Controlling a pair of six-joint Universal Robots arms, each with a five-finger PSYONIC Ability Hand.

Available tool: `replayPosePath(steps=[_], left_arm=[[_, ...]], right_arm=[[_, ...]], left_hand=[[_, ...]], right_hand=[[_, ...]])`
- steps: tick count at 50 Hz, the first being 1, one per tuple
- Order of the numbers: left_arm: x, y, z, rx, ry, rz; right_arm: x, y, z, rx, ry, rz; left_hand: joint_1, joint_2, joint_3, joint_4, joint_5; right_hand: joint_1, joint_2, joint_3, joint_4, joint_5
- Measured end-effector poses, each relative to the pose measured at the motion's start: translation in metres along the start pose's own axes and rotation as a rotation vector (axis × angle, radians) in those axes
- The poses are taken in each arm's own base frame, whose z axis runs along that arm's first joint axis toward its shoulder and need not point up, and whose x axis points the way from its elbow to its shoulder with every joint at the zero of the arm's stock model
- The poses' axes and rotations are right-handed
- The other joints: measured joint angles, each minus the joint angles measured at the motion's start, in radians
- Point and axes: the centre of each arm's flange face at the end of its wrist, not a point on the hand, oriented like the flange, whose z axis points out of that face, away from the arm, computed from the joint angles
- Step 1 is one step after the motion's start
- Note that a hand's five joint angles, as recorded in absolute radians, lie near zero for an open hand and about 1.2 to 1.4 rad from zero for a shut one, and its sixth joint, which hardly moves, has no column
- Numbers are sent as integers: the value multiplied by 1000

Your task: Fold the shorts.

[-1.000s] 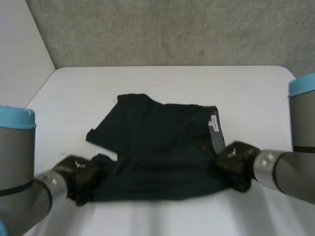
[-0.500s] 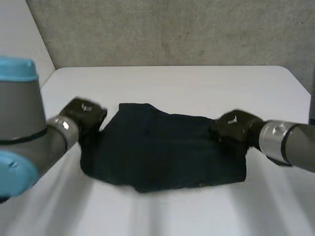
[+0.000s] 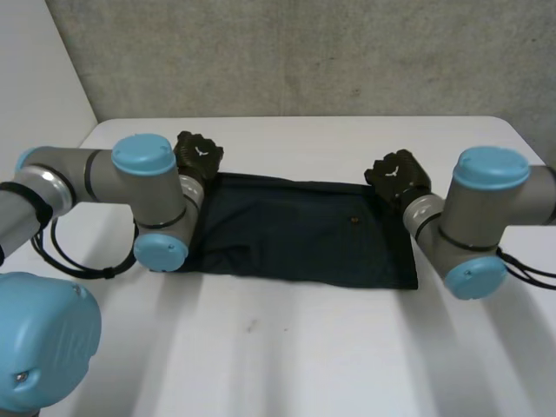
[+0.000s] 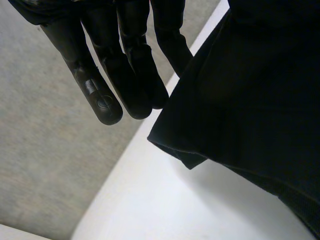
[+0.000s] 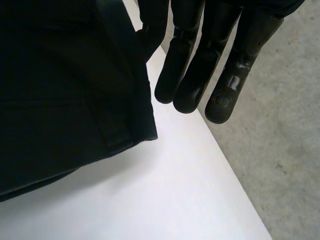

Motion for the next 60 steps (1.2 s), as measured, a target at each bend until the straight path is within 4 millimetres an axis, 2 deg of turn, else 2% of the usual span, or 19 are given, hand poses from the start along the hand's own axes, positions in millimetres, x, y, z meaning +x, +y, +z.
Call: replayPosePath(steps=[3, 4, 5, 6, 7, 8, 9, 10, 16, 20, 24, 27, 30, 34, 35, 37, 41, 46, 60], left_arm=[[3, -1, 4, 36, -26, 25], [5, -1, 5, 50, -32, 33], [6, -2, 6, 55, -34, 36], [9, -3, 6, 72, -34, 44], [10, -4, 5, 76, -33, 45], [10, -4, 5, 76, -33, 45], [14, -7, 4, 91, -25, 49], [15, -9, 3, 97, -20, 50], [6, -27, -8, 117, -15, 40], [-27, -45, -29, 111, -15, -1], [-51, -47, -54, 77, 26, -72], [-56, -45, -63, 61, 51, -101], [-62, -31, -90, -22, 156, -206], [-59, -14, -104, -109, 236, -277], [-56, -1, -113, -175, 290, -325], [-53, 8, -118, -217, 321, -353], [-47, 24, -119, -271, 354, -386], [-39, 41, -109, -276, 347, -386], [-36, 52, -85, -212, 223, -339]], right_arm=[[-10, 5, 6, 23, 0, -13], [-14, 7, 7, 29, 0, -15], [-14, 7, 7, 30, 0, -15], [-15, 6, 8, 37, 4, -12], [-15, 5, 8, 38, 6, -10], [-15, 5, 8, 38, 6, -10], [-9, -2, 6, 51, 21, 6], [-3, -8, 4, 62, 33, 20], [28, -42, -14, 123, 86, 128], [44, -64, -42, 139, 89, 232], [43, -64, -68, 86, 53, 292], [41, -61, -75, 60, 36, 306], [29, -45, -99, -48, -42, 347], [17, -33, -113, -109, -97, 380], [10, -24, -119, -138, -123, 406], [7, -20, -122, -150, -133, 420], [-1, -9, -125, -157, -137, 452], [-7, 3, -120, -151, -125, 460], [-20, 24, -111, -169, -124, 456]], left_hand=[[-17, -51, -48, -52, -22], [-92, -146, -142, -148, -104], [-92, -146, -142, -148, -104], [-403, -448, -419, -430, -382], [-403, -448, -419, -430, -382], [-403, -448, -419, -430, -382], [-813, -869, -859, -872, -832], [-813, -869, -859, -872, -832], [-879, -972, -959, -976, -933], [-887, -980, -960, -981, -935], [-887, -980, -960, -981, -935], [-887, -979, -959, -981, -935], [-849, -937, -930, -943, -899], [-758, -855, -850, -855, -813], [-712, -796, -791, -797, -754], [-703, -786, -780, -787, -743], [-655, -743, -735, -740, -696], [-599, -688, -682, -685, -644], [-112, -193, -189, -193, -161]], right_hand=[[-2, -3, -5, -6, -2], [-159, -216, -230, -214, -178], [-159, -216, -230, -214, -178], [-159, -216, -230, -214, -178], [-451, -561, -561, -562, -516], [-451, -561, -561, -562, -516], [-563, -678, -696, -697, -662], [-723, -874, -898, -892, -866], [-784, -953, -980, -963, -932], [-785, -955, -982, -963, -934], [-785, -954, -980, -963, -934], [-785, -953, -979, -963, -934], [-781, -948, -969, -960, -930], [-774, -934, -953, -949, -919], [-708, -849, -865, -868, -848], [-641, -779, -789, -793, -779], [-582, -709, -719, -722, -715], [-555, -669, -690, -689, -685], [-478, -577, -595, -598, -597]])
